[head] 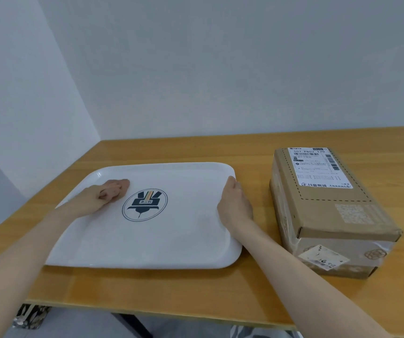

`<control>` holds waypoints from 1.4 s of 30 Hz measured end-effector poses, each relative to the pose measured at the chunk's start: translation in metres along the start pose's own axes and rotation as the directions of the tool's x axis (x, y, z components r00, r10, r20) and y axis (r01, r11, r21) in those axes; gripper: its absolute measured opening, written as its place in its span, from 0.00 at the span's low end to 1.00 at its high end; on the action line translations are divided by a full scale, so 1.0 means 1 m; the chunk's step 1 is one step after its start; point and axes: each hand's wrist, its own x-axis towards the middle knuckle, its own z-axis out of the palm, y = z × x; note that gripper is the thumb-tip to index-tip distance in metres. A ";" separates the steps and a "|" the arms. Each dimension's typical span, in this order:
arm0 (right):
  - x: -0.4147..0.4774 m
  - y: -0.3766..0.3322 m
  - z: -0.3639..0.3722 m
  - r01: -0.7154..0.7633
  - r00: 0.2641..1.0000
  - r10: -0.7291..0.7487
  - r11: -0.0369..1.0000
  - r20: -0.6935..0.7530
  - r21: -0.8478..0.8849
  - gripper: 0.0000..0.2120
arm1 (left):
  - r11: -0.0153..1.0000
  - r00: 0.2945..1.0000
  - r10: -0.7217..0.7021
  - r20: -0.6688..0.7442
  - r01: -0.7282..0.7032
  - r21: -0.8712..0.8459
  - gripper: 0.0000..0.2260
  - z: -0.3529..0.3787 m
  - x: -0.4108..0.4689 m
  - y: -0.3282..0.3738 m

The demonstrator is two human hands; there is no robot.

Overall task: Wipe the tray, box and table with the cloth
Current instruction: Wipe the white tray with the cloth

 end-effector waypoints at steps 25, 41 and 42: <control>-0.002 0.001 0.000 0.006 0.999 -0.006 1.000 -0.033 0.015 0.22 | 0.988 1.000 -0.017 0.002 0.017 0.156 0.24 0.003 -0.069 -0.007; -0.002 0.000 -0.001 -0.002 1.000 0.002 1.000 -0.028 -0.008 0.21 | 0.968 0.950 0.249 0.189 -0.238 -0.080 0.28 0.050 -0.111 0.124; -0.002 0.000 -0.001 -0.001 1.000 0.001 1.000 -0.027 -0.005 0.21 | 0.955 0.922 0.294 0.251 -0.273 -0.113 0.26 0.053 -0.115 0.132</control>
